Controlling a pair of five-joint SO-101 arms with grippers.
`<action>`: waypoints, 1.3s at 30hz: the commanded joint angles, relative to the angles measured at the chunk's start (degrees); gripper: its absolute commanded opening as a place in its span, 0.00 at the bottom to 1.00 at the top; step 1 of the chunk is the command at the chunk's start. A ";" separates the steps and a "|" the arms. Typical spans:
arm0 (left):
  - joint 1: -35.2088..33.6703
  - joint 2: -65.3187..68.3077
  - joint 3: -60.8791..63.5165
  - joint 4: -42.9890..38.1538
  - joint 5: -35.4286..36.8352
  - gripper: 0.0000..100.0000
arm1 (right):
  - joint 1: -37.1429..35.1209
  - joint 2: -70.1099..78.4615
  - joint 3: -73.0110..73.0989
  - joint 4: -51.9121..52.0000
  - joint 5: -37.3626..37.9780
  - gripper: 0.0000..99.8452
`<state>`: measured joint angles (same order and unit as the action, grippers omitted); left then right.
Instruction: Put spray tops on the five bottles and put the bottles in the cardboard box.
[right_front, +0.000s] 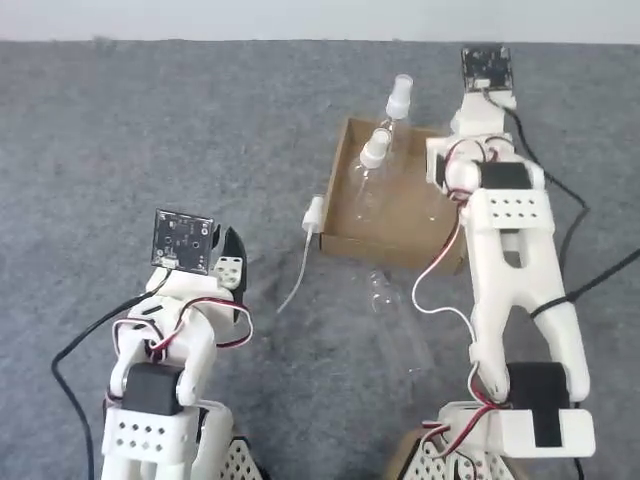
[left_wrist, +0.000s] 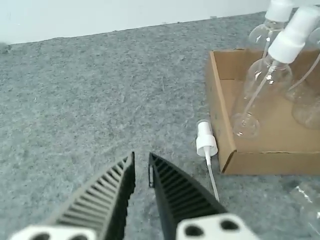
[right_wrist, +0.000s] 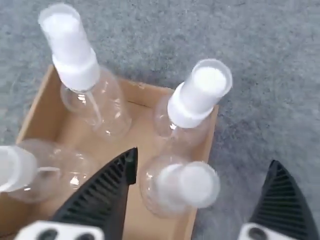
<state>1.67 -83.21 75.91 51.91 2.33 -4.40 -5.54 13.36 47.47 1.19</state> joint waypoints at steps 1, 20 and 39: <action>-0.09 -1.23 -0.40 -1.93 0.79 0.04 | 0.04 -1.19 -10.29 8.22 0.09 0.33; -0.09 -1.23 -0.40 -1.76 0.79 0.04 | -14.46 -16.84 -15.47 41.54 -0.35 0.33; -0.18 -1.23 -0.40 -1.67 0.79 0.04 | -33.10 -17.27 19.96 33.98 -0.44 0.33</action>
<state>1.76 -83.21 75.91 51.91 2.33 -37.27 -20.13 28.48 87.21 1.36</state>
